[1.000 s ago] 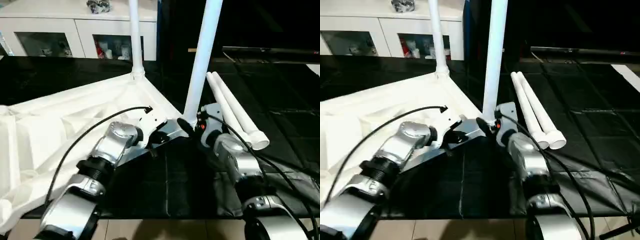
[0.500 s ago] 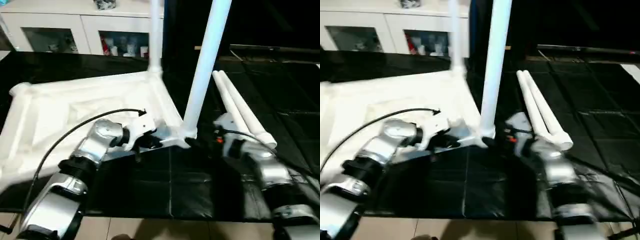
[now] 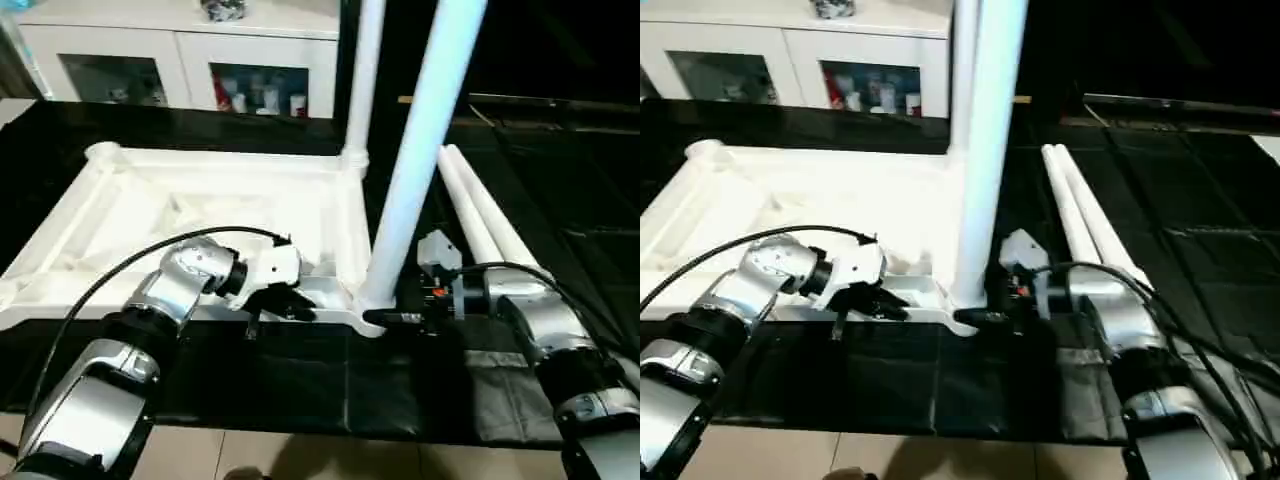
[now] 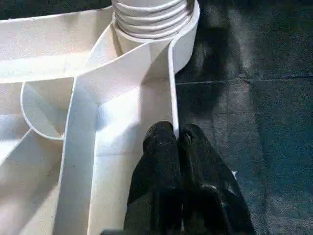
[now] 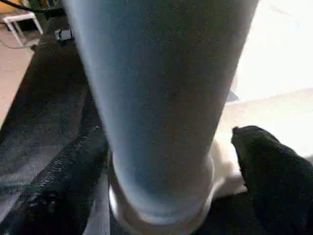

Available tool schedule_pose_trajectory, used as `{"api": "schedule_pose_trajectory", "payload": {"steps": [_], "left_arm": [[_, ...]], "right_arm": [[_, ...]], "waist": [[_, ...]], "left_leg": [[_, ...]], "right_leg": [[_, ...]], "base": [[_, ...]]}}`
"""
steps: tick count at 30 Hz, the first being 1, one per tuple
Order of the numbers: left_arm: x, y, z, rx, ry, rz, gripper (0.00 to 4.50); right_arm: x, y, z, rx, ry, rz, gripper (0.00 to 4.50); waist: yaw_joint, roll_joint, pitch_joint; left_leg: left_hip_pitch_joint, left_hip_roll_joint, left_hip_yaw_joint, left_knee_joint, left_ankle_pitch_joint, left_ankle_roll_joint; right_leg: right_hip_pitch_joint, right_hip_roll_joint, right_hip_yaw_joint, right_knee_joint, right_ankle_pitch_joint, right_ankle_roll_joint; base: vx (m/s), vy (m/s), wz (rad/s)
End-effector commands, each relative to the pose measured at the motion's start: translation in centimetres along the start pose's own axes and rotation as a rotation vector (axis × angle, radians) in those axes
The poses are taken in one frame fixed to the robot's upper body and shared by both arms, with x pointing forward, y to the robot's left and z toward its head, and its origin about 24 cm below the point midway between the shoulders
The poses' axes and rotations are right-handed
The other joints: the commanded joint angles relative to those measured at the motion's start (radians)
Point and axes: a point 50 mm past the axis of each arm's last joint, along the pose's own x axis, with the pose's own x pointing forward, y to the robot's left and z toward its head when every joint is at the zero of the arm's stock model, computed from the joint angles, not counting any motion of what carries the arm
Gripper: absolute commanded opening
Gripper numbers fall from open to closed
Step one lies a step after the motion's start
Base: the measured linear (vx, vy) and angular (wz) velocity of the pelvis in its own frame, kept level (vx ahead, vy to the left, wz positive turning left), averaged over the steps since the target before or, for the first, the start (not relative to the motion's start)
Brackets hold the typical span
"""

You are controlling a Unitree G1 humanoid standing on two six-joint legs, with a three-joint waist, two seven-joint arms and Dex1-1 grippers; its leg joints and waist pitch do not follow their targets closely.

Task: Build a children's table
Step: Rotate leg to tighten

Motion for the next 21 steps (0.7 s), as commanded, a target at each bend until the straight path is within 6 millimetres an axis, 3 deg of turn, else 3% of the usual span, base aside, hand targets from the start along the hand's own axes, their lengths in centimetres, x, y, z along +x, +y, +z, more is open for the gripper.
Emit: {"api": "schedule_pose_trajectory", "payload": {"steps": [1, 2, 8, 10, 21], "left_arm": [[0.6, -0.5, -0.2, 0.031, 0.058, -0.087, 0.0], [0.6, -0.5, -0.2, 0.032, 0.058, -0.091, 0.0], [0.7, -0.5, -0.3, 0.033, 0.061, -0.097, 0.0], [0.7, -0.6, -0.4, 0.032, 0.063, -0.097, 0.0], [0.9, -0.2, -0.9, -0.095, 0.034, -0.027, 0.0]], "right_arm": [[0.0, 0.0, 0.4, -0.012, 0.008, 0.035, 4.04], [0.1, 0.0, 0.3, -0.013, 0.011, 0.045, 3.89], [0.2, 0.2, 0.0, -0.001, 0.017, 0.064, 3.47], [0.2, 0.1, -0.1, 0.0, 0.014, 0.062, 3.14], [1.2, 0.7, -0.7, 0.07, -0.026, 0.053, 2.67]], "waist": [[-0.005, -0.011, -0.07], [-0.002, -0.007, -0.07], [-0.002, -0.007, -0.069], [-0.002, -0.007, -0.07], [-0.002, -0.004, -0.069]], "left_leg": [[0.012, 0.042, -0.003, -0.051, -0.161, 0.074], [0.012, 0.042, -0.004, -0.051, -0.157, 0.075], [0.011, 0.042, -0.005, -0.051, -0.158, 0.069], [0.012, 0.042, -0.005, -0.051, -0.156, 0.067], [0.013, 0.041, -0.004, -0.051, -0.166, 0.064]], "right_leg": [[0.056, -0.071, 0.044, -0.058, -0.054, -0.259], [0.056, -0.072, 0.044, -0.056, -0.059, -0.257], [0.056, -0.073, 0.044, -0.059, -0.087, -0.245], [0.056, -0.072, 0.044, -0.058, -0.081, -0.245], [0.055, -0.071, 0.044, -0.059, -0.088, -0.251]], "base": [[0.0, 0.0, 0.0], [0.0, 0.0, 0.0], [0.0, 0.0, 0.0], [0.0, 0.0, 0.0], [0.0, 0.0, 0.0]]}}
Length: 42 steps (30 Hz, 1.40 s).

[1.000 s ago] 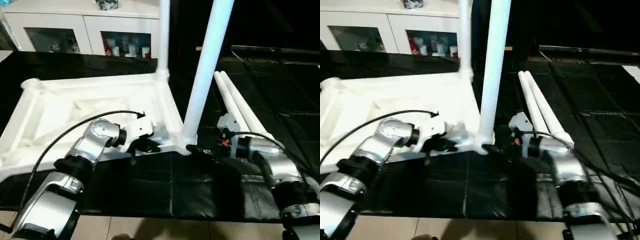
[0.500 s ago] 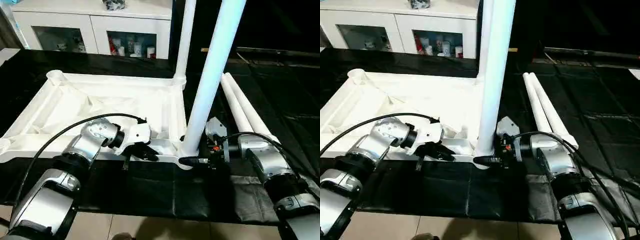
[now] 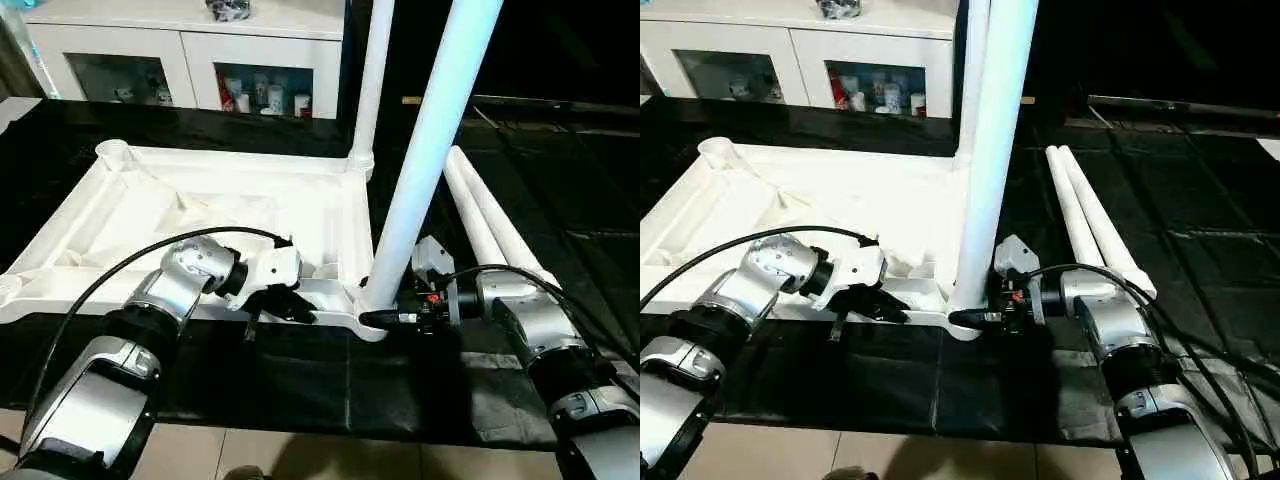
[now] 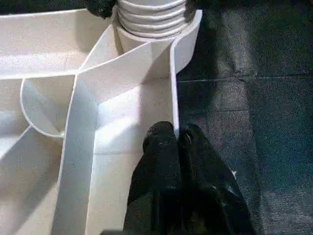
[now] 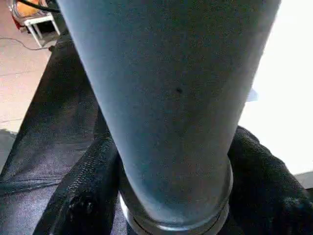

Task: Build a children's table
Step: Rotate leg to tighten

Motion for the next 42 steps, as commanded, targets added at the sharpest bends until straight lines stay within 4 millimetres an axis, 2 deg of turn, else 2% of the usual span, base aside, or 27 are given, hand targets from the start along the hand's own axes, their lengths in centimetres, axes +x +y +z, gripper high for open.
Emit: {"api": "schedule_pose_trajectory", "payload": {"steps": [1, 3, 6, 7, 8, 9, 10, 11, 12, 13, 14, 15, 16, 18, 19, 20, 21, 23, 27, 30, 33, 36, 37, 38, 42], "left_arm": [[1.0, -0.2, -0.6, -0.063, 0.034, -0.005, 0.0], [1.3, 0.1, -0.3, -0.109, -0.008, 0.046, 0.0], [2.1, 0.8, 0.6, -0.167, -0.072, 0.14, 0.0], [2.3, 1.1, 0.9, -0.186, -0.088, 0.174, 0.0], [2.6, 1.3, 1.2, -0.204, -0.101, 0.202, 0.0], [3.5, 2.0, 2.2, -0.259, -0.133, 0.291, 0.0], [3.8, 2.2, 2.7, -0.281, -0.143, 0.325, 0.0], [4.3, 2.3, 3.2, -0.293, -0.149, 0.349, 0.0], [4.6, 2.3, 3.5, -0.296, -0.151, 0.358, 0.0], [4.8, 2.4, 3.8, -0.302, -0.15, 0.38, 0.0], [4.9, 2.5, 4.1, -0.307, -0.15, 0.404, 0.0], [5.1, 2.5, 4.3, -0.304, -0.145, 0.422, 0.0], [5.3, 2.6, 4.7, -0.301, -0.14, 0.448, 0.0], [5.4, 2.6, 5.0, -0.296, -0.135, 0.461, 0.0], [5.3, 2.6, 5.0, -0.29, -0.134, 0.459, 0.0], [5.3, 2.6, 5.0, -0.285, -0.133, 0.457, 0.0], [5.1, 2.5, 4.9, -0.277, -0.126, 0.456, 0.0], [5.0, 2.5, 4.8, -0.27, -0.122, 0.455, 0.0], [3.8, 2.2, 3.7, -0.238, -0.102, 0.438, 0.0], [3.2, 1.9, 3.1, -0.217, -0.095, 0.408, 0.0], [2.6, 1.5, 2.5, -0.168, -0.095, 0.353, 0.0], [2.1, 1.0, 2.0, -0.125, -0.084, 0.286, 0.0], [1.9, 0.9, 1.8, -0.121, -0.079, 0.267, 0.0], [1.5, 0.7, 1.3, -0.106, -0.053, 0.234, 0.0], [0.7, 0.2, 0.6, -0.073, -0.032, 0.142, 0.0]], "right_arm": [[0.9, 0.4, -0.3, 0.048, -0.032, 0.001, 2.67], [1.5, 0.3, -0.5, 0.094, -0.037, -0.059, 2.67], [2.6, 0.0, -1.0, 0.131, -0.011, -0.161, 2.67], [3.0, -0.2, -1.0, 0.152, -0.019, -0.205, 2.66], [3.4, -0.4, -1.0, 0.171, -0.028, -0.242, 2.66], [4.9, -1.0, -0.7, 0.246, -0.058, -0.369, 2.66], [5.5, -1.2, -0.6, 0.28, -0.067, -0.419, 2.66], [6.3, -1.3, -0.3, 0.297, -0.066, -0.475, 2.66], [6.7, -1.4, -0.2, 0.3, -0.063, -0.505, 2.66], [7.3, -1.3, 0.1, 0.304, -0.067, -0.517, 2.66], [7.8, -1.2, 0.4, 0.306, -0.079, -0.524, 2.66], [8.3, -1.2, 0.7, 0.304, -0.081, -0.534, 2.66], [9.2, -1.0, 1.2, 0.296, -0.084, -0.535, 2.66], [9.9, -0.8, 1.6, 0.265, -0.083, -0.53, 2.66], [9.9, -0.7, 1.6, 0.256, -0.09, -0.531, 3.01], [9.9, -0.7, 1.7, 0.249, -0.097, -0.532, 3.01], [9.8, -0.8, 1.7, 0.255, -0.11, -0.544, 3.22], [9.7, -0.8, 1.6, 0.255, -0.113, -0.549, 3.39], [7.7, -1.0, 0.9, 0.196, -0.122, -0.543, 3.72], [6.5, -0.8, 0.5, 0.133, -0.115, -0.502, 3.91], [5.1, -0.5, -0.1, 0.081, -0.097, -0.441, 4.17], [3.5, -0.6, -0.4, 0.055, -0.091, -0.415, 4.44], [3.0, -0.6, -0.5, 0.047, -0.09, -0.408, 4.44], [1.9, -0.7, -0.6, 0.022, -0.068, -0.373, 4.44], [0.3, -0.2, -0.1, -0.017, -0.066, -0.241, 4.44]], "waist": [[-0.004, -0.003, -0.067], [-0.005, -0.004, -0.064], [-0.009, -0.006, -0.055], [-0.011, -0.004, -0.051], [-0.014, -0.002, -0.05], [-0.024, -0.003, -0.046], [-0.034, -0.003, -0.045], [-0.039, 0.003, -0.047], [-0.049, -0.001, -0.049], [-0.052, 0.006, -0.051], [-0.057, 0.003, -0.05], [-0.058, 0.002, -0.053], [-0.057, 0.003, -0.053], [-0.057, 0.0, -0.055], [-0.055, -0.004, -0.055], [-0.055, -0.004, -0.055], [-0.053, -0.002, -0.059], [-0.052, -0.001, -0.061], [-0.051, -0.002, -0.067], [-0.05, 0.001, -0.07], [-0.049, 0.002, -0.067], [-0.047, 0.002, -0.065], [-0.047, 0.001, -0.064], [-0.046, 0.004, -0.064], [-0.036, 0.004, -0.065]], "left_leg": [[0.011, 0.041, -0.004, -0.053, -0.169, 0.065], [0.012, 0.042, -0.005, -0.057, -0.192, 0.052], [0.02, 0.041, -0.009, -0.065, -0.271, 0.017], [0.024, 0.04, -0.012, -0.068, -0.308, 0.007], [0.025, 0.041, -0.013, -0.071, -0.318, -0.001], [0.028, 0.042, -0.018, -0.076, -0.349, -0.021], [0.037, 0.038, -0.024, -0.076, -0.395, -0.033], [0.038, 0.037, -0.026, -0.076, -0.401, -0.039], [0.032, 0.036, -0.028, -0.078, -0.39, -0.038], [0.033, 0.036, -0.026, -0.077, -0.389, -0.034], [0.033, 0.035, -0.024, -0.077, -0.39, -0.029], [0.031, 0.034, -0.021, -0.075, -0.372, -0.013], [0.03, 0.035, -0.02, -0.076, -0.364, -0.011], [0.026, 0.033, -0.016, -0.074, -0.331, -0.002], [0.026, 0.032, -0.014, -0.072, -0.316, 0.005], [0.026, 0.032, -0.014, -0.072, -0.316, 0.005], [0.02, 0.032, -0.014, -0.071, -0.276, 0.013], [0.018, 0.034, -0.013, -0.07, -0.245, 0.018], [0.01, 0.031, -0.01, -0.064, -0.178, 0.043], [0.006, 0.032, -0.009, -0.059, -0.138, 0.063], [0.006, 0.032, -0.009, -0.059, -0.154, 0.076], [0.006, 0.035, -0.008, -0.061, -0.185, 0.067], [0.008, 0.037, -0.008, -0.061, -0.195, 0.062], [0.008, 0.037, -0.007, -0.061, -0.198, 0.06], [0.008, 0.039, -0.006, -0.058, -0.196, 0.066]], "right_leg": [[0.055, -0.071, 0.044, -0.062, -0.096, -0.251], [0.055, -0.073, 0.044, -0.068, -0.145, -0.246], [0.048, -0.078, 0.044, -0.087, -0.321, -0.201], [0.046, -0.081, 0.044, -0.096, -0.411, -0.175], [0.045, -0.081, 0.045, -0.098, -0.437, -0.165], [0.042, -0.081, 0.045, -0.101, -0.484, -0.151], [0.037, -0.084, 0.039, -0.11, -0.544, -0.139], [0.038, -0.084, 0.039, -0.11, -0.549, -0.134], [0.041, -0.083, 0.039, -0.112, -0.533, -0.129], [0.038, -0.081, 0.041, -0.111, -0.505, -0.132], [0.037, -0.079, 0.042, -0.113, -0.49, -0.135], [0.039, -0.076, 0.045, -0.111, -0.434, -0.149], [0.04, -0.077, 0.046, -0.108, -0.415, -0.154], [0.042, -0.075, 0.047, -0.104, -0.363, -0.166], [0.042, -0.074, 0.048, -0.103, -0.345, -0.17], [0.042, -0.074, 0.048, -0.103, -0.345, -0.17], [0.049, -0.074, 0.049, -0.095, -0.292, -0.178], [0.051, -0.075, 0.049, -0.09, -0.24, -0.188], [0.059, -0.071, 0.048, -0.078, -0.125, -0.209], [0.059, -0.069, 0.046, -0.068, -0.039, -0.227], [0.059, -0.068, 0.045, -0.071, -0.042, -0.234], [0.06, -0.068, 0.044, -0.074, -0.093, -0.23], [0.058, -0.068, 0.045, -0.075, -0.107, -0.229], [0.058, -0.068, 0.045, -0.075, -0.11, -0.231], [0.058, -0.067, 0.045, -0.071, -0.093, -0.239]], "base": [[0.0, 0.0, 0.0], [0.0, 0.0, 0.0], [0.0, 0.0, 0.0], [0.0, 0.0, 0.0], [0.0, 0.0, 0.0], [0.0, 0.0, 0.0], [0.0, 0.0, 0.0], [0.0, 0.0, 0.0], [0.0, 0.0, 0.0], [0.0, 0.0, 0.0], [0.0, 0.0, 0.0], [0.0, 0.0, 0.0], [0.0, 0.0, 0.0], [0.0, 0.0, 0.0], [0.0, 0.0, 0.0], [0.0, 0.0, 0.0], [0.0, 0.0, 0.0], [0.0, 0.0, 0.0], [0.0, 0.0, 0.0], [0.0, 0.0, 0.0], [0.0, 0.0, 0.0], [0.0, 0.0, 0.0], [0.0, 0.0, 0.0], [0.0, 0.0, 0.0], [0.0, 0.0, 0.0]]}}
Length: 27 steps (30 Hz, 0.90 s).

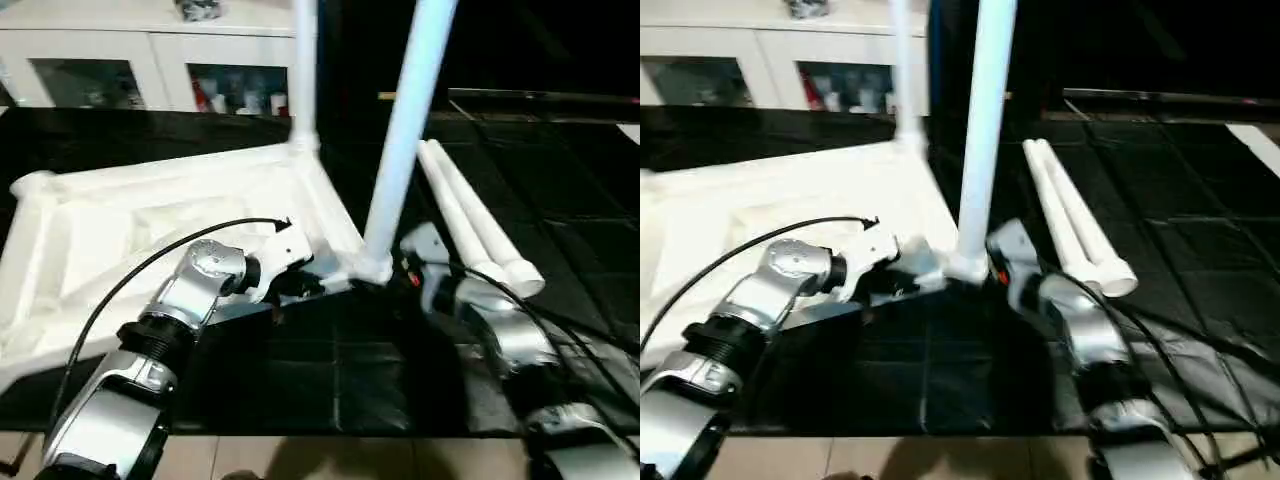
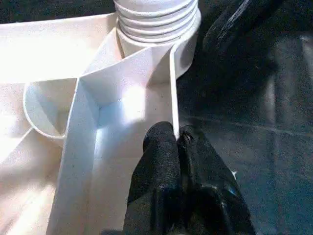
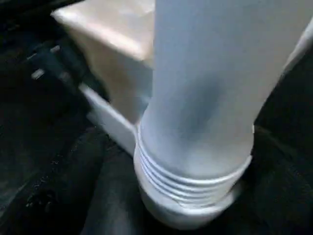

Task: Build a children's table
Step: Rotate leg to tighten

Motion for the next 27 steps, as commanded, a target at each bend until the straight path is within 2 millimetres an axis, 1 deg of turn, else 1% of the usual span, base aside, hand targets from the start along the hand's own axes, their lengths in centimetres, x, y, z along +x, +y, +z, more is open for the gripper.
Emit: {"api": "schedule_pose_trajectory", "payload": {"steps": [1, 2, 3, 4, 5, 6, 9, 10, 11, 13, 14, 15, 17, 18, 20, 21, 22, 23, 25, 27], "left_arm": [[0.1, -0.4, 0.1, 0.047, 0.011, -0.085, 0.0], [-0.1, -0.6, 0.0, 0.057, 0.014, -0.115, 0.0], [-0.3, -0.6, -0.1, 0.065, 0.015, -0.136, 0.0], [-0.4, -0.8, -0.2, 0.067, 0.021, -0.159, 0.0], [-0.6, -0.8, -0.4, 0.079, 0.033, -0.18, 0.0], [-0.7, -1.0, -0.7, 0.096, 0.059, -0.214, 0.0], [-0.8, -1.1, -0.8, 0.109, 0.073, -0.237, 0.0], [-0.8, -1.2, -0.9, 0.111, 0.076, -0.241, 0.0], [-0.8, -1.2, -0.9, 0.118, 0.082, -0.245, 0.0], [-0.8, -1.2, -1.0, 0.128, 0.089, -0.252, 0.0], [-0.8, -1.2, -1.0, 0.132, 0.091, -0.254, 0.0], [-0.8, -1.2, -1.0, 0.135, 0.091, -0.255, 0.0], [-0.8, -1.2, -0.9, 0.138, 0.09, -0.261, 0.0], [-0.8, -1.2, -0.9, 0.142, 0.09, -0.267, 0.0], [-0.8, -1.2, -0.9, 0.144, 0.09, -0.272, 0.0], [-0.8, -1.3, -1.0, 0.15, 0.095, -0.28, 0.0], [-0.8, -1.4, -1.1, 0.151, 0.097, -0.285, 0.0], [-0.8, -1.4, -1.1, 0.151, 0.097, -0.286, 0.0], [-0.8, -1.4, -1.1, 0.153, 0.1, -0.289, 0.0], [-0.9, -1.3, -1.2, 0.154, 0.103, -0.288, 0.0]], "right_arm": [[-0.3, 0.4, 0.6, -0.021, -0.022, 0.086, 4.44], [-0.7, 0.4, 0.8, -0.021, -0.023, 0.12, 4.44], [-0.9, 0.4, 0.9, -0.021, -0.023, 0.144, 4.44], [-1.2, 0.4, 1.0, -0.03, -0.02, 0.17, 4.44], [-1.4, 0.4, 1.0, -0.043, -0.015, 0.199, 4.44], [-1.6, 0.4, 1.1, -0.064, -0.003, 0.236, 4.44], [-1.6, 0.4, 1.2, -0.073, 0.007, 0.264, 4.44], [-1.6, 0.4, 1.3, -0.072, 0.011, 0.273, 4.44], [-1.5, 0.3, 1.3, -0.079, 0.02, 0.283, 4.44], [-1.3, 0.3, 1.4, -0.087, 0.033, 0.297, 4.19], [-1.2, 0.3, 1.4, -0.091, 0.037, 0.299, 4.19], [-1.2, 0.3, 1.4, -0.092, 0.038, 0.302, 3.99], [-0.9, 0.3, 1.4, -0.099, 0.042, 0.302, 3.99], [-0.8, 0.3, 1.4, -0.099, 0.042, 0.305, 3.78], [-0.7, 0.4, 1.4, -0.096, 0.04, 0.309, 3.67], [-0.6, 0.4, 1.4, -0.098, 0.036, 0.312, 3.6], [-0.6, 0.4, 1.4, -0.1, 0.035, 0.314, 3.49], [-0.6, 0.4, 1.4, -0.1, 0.035, 0.315, 3.49], [-0.5, 0.4, 1.4, -0.098, 0.034, 0.321, 3.24], [-0.5, 0.5, 1.3, -0.096, 0.036, 0.327, 3.15]], "waist": [[0.005, 0.001, -0.066], [0.008, 0.002, -0.067], [0.01, 0.0, -0.068], [0.012, 0.001, -0.067], [0.013, 0.001, -0.067], [0.015, -0.003, -0.067], [0.017, -0.003, -0.065], [0.018, -0.007, -0.066], [0.018, -0.007, -0.066], [0.02, -0.006, -0.066], [0.02, -0.008, -0.067], [0.021, -0.007, -0.067], [0.022, -0.01, -0.069], [0.023, -0.008, -0.068], [0.024, -0.009, -0.069], [0.025, -0.011, -0.069], [0.028, -0.009, -0.069], [0.029, -0.009, -0.069], [0.032, -0.009, -0.069], [0.033, -0.008, -0.069]], "left_leg": [[0.008, 0.039, -0.005, -0.053, -0.194, 0.071], [0.009, 0.039, -0.005, -0.052, -0.189, 0.076], [0.009, 0.041, -0.005, -0.052, -0.185, 0.076], [0.01, 0.041, -0.005, -0.052, -0.184, 0.078], [0.009, 0.041, -0.005, -0.052, -0.185, 0.077], [0.01, 0.042, -0.006, -0.052, -0.19, 0.077], [0.01, 0.042, -0.005, -0.053, -0.196, 0.069], [0.01, 0.042, -0.005, -0.053, -0.196, 0.066], [0.01, 0.042, -0.005, -0.053, -0.196, 0.066], [0.01, 0.042, -0.005, -0.052, -0.188, 0.066], [0.01, 0.042, -0.004, -0.052, -0.185, 0.065], [0.01, 0.042, -0.005, -0.052, -0.18, 0.064], [0.009, 0.042, -0.005, -0.05, -0.166, 0.068], [0.01, 0.042, -0.004, -0.05, -0.164, 0.069], [0.01, 0.042, -0.004, -0.05, -0.162, 0.07], [0.01, 0.042, -0.003, -0.049, -0.157, 0.072], [0.01, 0.042, -0.003, -0.049, -0.157, 0.073], [0.011, 0.042, -0.003, -0.049, -0.157, 0.073], [0.011, 0.042, -0.003, -0.049, -0.164, 0.072], [0.011, 0.043, -0.004, -0.05, -0.167, 0.068]], "right_leg": [[0.062, -0.067, 0.045, -0.067, -0.095, -0.237], [0.061, -0.067, 0.044, -0.066, -0.09, -0.24], [0.061, -0.068, 0.045, -0.064, -0.084, -0.241], [0.059, -0.068, 0.044, -0.064, -0.084, -0.245], [0.059, -0.068, 0.044, -0.064, -0.084, -0.245], [0.059, -0.069, 0.043, -0.063, -0.098, -0.246], [0.057, -0.07, 0.044, -0.066, -0.124, -0.241], [0.057, -0.071, 0.044, -0.066, -0.13, -0.239], [0.057, -0.071, 0.044, -0.066, -0.13, -0.239], [0.056, -0.072, 0.044, -0.066, -0.14, -0.239], [0.056, -0.071, 0.044, -0.065, -0.139, -0.239], [0.056, -0.071, 0.044, -0.064, -0.132, -0.238], [0.057, -0.072, 0.044, -0.06, -0.115, -0.239], [0.056, -0.071, 0.044, -0.06, -0.11, -0.24], [0.056, -0.071, 0.044, -0.06, -0.106, -0.242], [0.057, -0.07, 0.044, -0.059, -0.101, -0.242], [0.056, -0.07, 0.044, -0.059, -0.101, -0.241], [0.055, -0.071, 0.044, -0.059, -0.103, -0.24], [0.055, -0.071, 0.045, -0.06, -0.112, -0.237], [0.055, -0.071, 0.044, -0.059, -0.114, -0.237]], "base": [[0.0, 0.0, 0.0], [0.0, 0.0, 0.0], [0.0, 0.0, 0.0], [0.0, 0.0, 0.0], [0.0, 0.0, 0.0], [0.0, 0.0, 0.0], [0.0, 0.0, 0.0], [0.0, 0.0, 0.0], [0.0, 0.0, 0.0], [0.0, 0.0, 0.0], [0.0, 0.0, 0.0], [0.0, 0.0, 0.0], [0.0, 0.0, 0.0], [0.0, 0.0, 0.0], [0.0, 0.0, 0.0], [0.0, 0.0, 0.0], [0.0, 0.0, 0.0], [0.0, 0.0, 0.0], [0.0, 0.0, 0.0], [0.0, 0.0, 0.0]]}}
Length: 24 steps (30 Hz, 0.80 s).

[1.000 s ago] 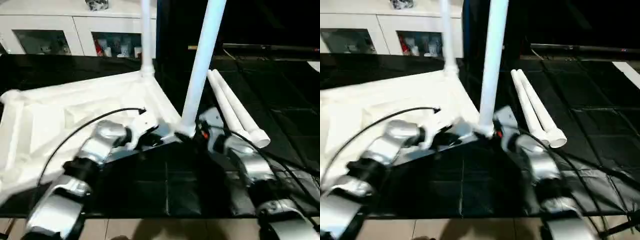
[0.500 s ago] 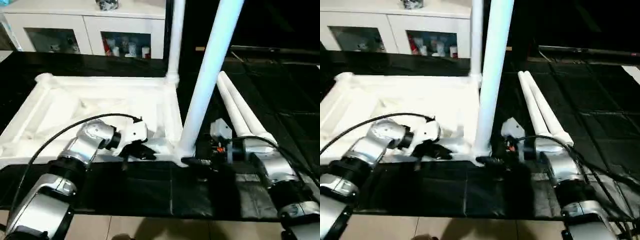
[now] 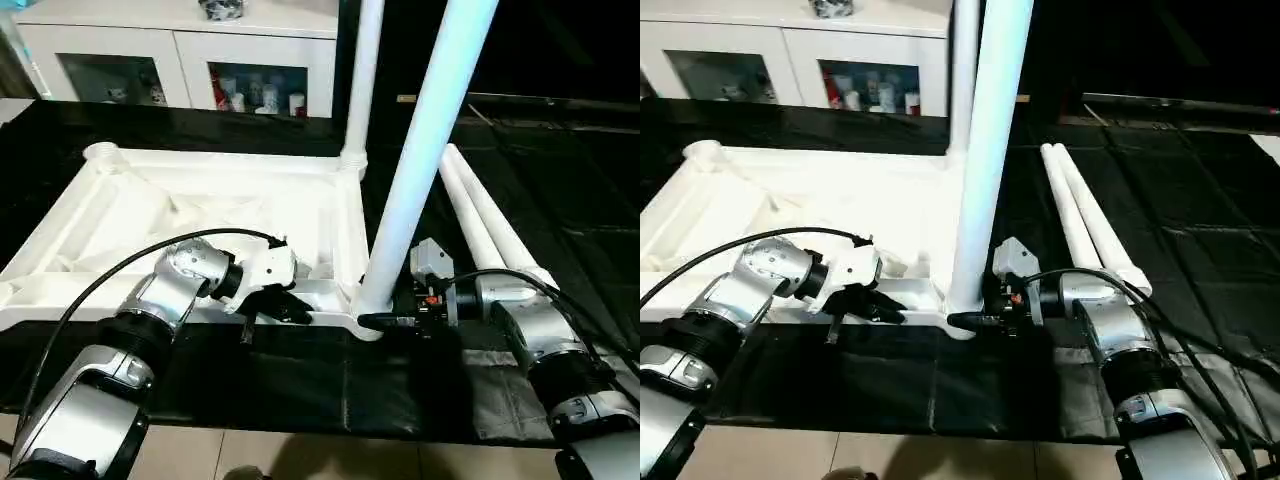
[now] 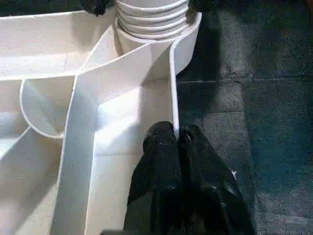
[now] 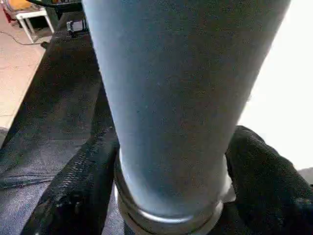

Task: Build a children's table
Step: Rotate leg to tighten

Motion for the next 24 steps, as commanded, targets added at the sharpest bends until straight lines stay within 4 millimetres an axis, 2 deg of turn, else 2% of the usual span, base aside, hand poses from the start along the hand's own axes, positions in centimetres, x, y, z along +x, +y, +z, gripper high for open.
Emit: {"api": "schedule_pose_trajectory", "payload": {"steps": [1, 3, 6, 14, 17, 20, 21, 24], "left_arm": [[0.5, -0.5, -0.4, 0.017, 0.065, -0.074, 0.0], [0.5, -0.4, -0.4, 0.016, 0.065, -0.073, 0.0], [0.5, -0.5, -0.5, 0.003, 0.06, -0.075, 0.0], [0.6, -0.7, -0.8, -0.028, 0.048, -0.073, 0.0], [1.0, -0.2, -0.7, -0.092, 0.024, -0.003, 0.0], [1.9, 0.9, 0.4, -0.157, -0.036, 0.131, 0.0], [2.4, 1.3, 1.0, -0.188, -0.067, 0.185, 0.0], [3.1, 1.7, 1.9, -0.214, -0.094, 0.237, 0.0]], "right_arm": [[-0.1, -0.3, 0.5, -0.022, 0.004, 0.007, 3.11], [0.0, -0.3, 0.4, -0.021, 0.003, 0.009, 2.85], [0.0, -0.1, 0.2, -0.015, -0.001, 0.021, 2.76], [0.5, 0.4, -0.1, -0.007, -0.01, 0.038, 2.72], [1.0, 0.6, -0.5, 0.048, -0.031, -0.014, 2.72], [2.5, -0.1, -0.9, 0.152, -0.041, -0.203, 2.72], [3.4, -0.3, -1.0, 0.198, -0.052, -0.281, 2.72], [4.8, -0.4, -0.7, 0.263, -0.086, -0.346, 2.72]], "waist": [[-0.003, -0.006, -0.07], [-0.003, -0.007, -0.07], [-0.003, -0.006, -0.07], [-0.003, -0.004, -0.07], [-0.003, -0.002, -0.069], [-0.006, -0.001, -0.062], [-0.012, 0.0, -0.056], [-0.025, -0.001, -0.052]], "left_leg": [[0.011, 0.042, -0.004, -0.052, -0.165, 0.067], [0.011, 0.042, -0.004, -0.052, -0.168, 0.065], [0.01, 0.041, -0.004, -0.052, -0.167, 0.067], [0.01, 0.041, -0.005, -0.052, -0.167, 0.064], [0.012, 0.041, -0.004, -0.052, -0.168, 0.064], [0.014, 0.041, -0.006, -0.059, -0.211, 0.043], [0.02, 0.039, -0.011, -0.067, -0.278, 0.008], [0.026, 0.038, -0.018, -0.073, -0.333, -0.019]], "right_leg": [[0.055, -0.071, 0.044, -0.061, -0.111, -0.237], [0.056, -0.071, 0.044, -0.061, -0.112, -0.237], [0.056, -0.07, 0.044, -0.06, -0.107, -0.238], [0.056, -0.07, 0.044, -0.06, -0.1, -0.241], [0.056, -0.068, 0.044, -0.06, -0.1, -0.243], [0.054, -0.07, 0.044, -0.071, -0.188, -0.228], [0.05, -0.075, 0.044, -0.084, -0.325, -0.197], [0.048, -0.08, 0.044, -0.099, -0.459, -0.148]], "base": [[0.0, 0.0, 0.0], [0.0, 0.0, 0.0], [0.0, 0.0, 0.0], [0.0, 0.0, 0.0], [0.0, 0.0, 0.0], [0.0, 0.0, 0.0], [0.0, 0.0, 0.0], [0.0, 0.0, 0.0]]}}
